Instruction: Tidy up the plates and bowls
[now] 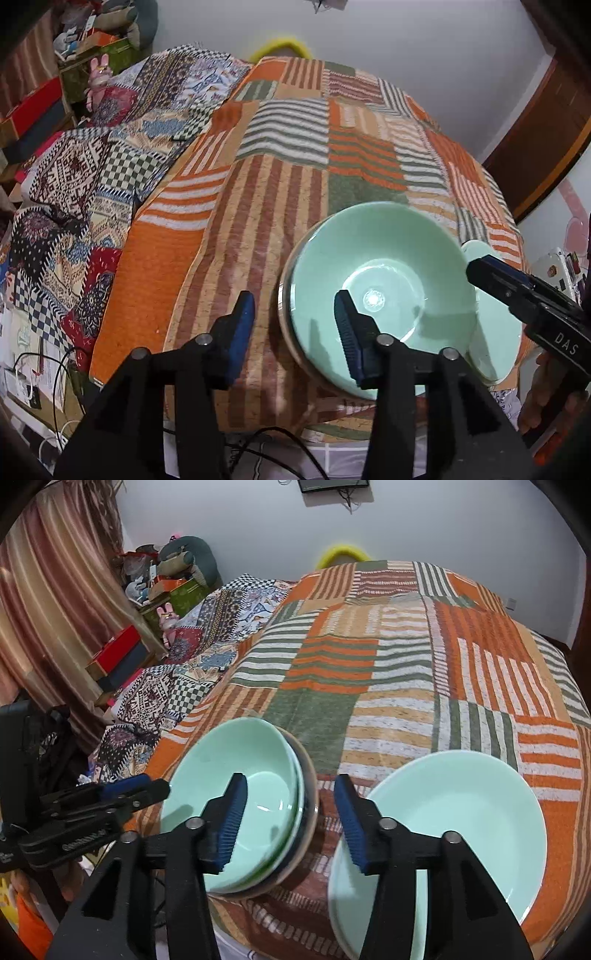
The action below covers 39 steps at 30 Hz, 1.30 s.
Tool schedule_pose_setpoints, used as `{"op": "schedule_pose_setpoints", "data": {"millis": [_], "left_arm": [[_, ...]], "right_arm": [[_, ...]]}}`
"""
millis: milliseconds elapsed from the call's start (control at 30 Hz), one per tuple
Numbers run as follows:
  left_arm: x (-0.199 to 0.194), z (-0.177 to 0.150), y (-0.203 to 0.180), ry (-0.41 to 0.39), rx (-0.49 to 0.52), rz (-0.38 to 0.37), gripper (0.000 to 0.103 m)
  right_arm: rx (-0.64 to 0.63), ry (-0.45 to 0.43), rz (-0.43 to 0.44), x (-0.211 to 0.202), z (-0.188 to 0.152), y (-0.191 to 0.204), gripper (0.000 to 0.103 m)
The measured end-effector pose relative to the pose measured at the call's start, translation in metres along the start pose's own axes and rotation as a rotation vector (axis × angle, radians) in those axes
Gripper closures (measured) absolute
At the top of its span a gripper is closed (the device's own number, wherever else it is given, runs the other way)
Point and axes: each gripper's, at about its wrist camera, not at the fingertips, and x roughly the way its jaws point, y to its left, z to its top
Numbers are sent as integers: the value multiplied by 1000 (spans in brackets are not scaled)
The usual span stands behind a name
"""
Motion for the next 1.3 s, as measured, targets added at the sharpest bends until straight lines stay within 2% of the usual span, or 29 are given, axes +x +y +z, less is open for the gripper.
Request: {"op": "schedule_pose_setpoints", "data": {"millis": [167, 400, 567, 633, 767, 1067, 1300], "left_arm": [[21, -8, 12, 71, -36, -30, 58], [34, -11, 8, 89, -27, -50, 58], [48, -13, 4, 132, -24, -89, 58], [51, -14, 2, 132, -23, -95, 59], [52, -14, -3, 136, -7, -121, 68], [46, -13, -14, 117, 26, -75, 68], [37, -9, -13, 97, 5, -79, 68]], "right_arm": [[17, 45, -2, 13, -5, -7, 57], [6, 77, 8, 24, -10, -7, 57], [2, 96, 32, 31, -12, -6, 57], [8, 101, 44, 33, -13, -7, 61], [10, 114, 65, 37, -14, -5, 68], [5, 127, 23, 38, -13, -1, 68], [12, 145, 14, 36, -12, 0, 68]]}}
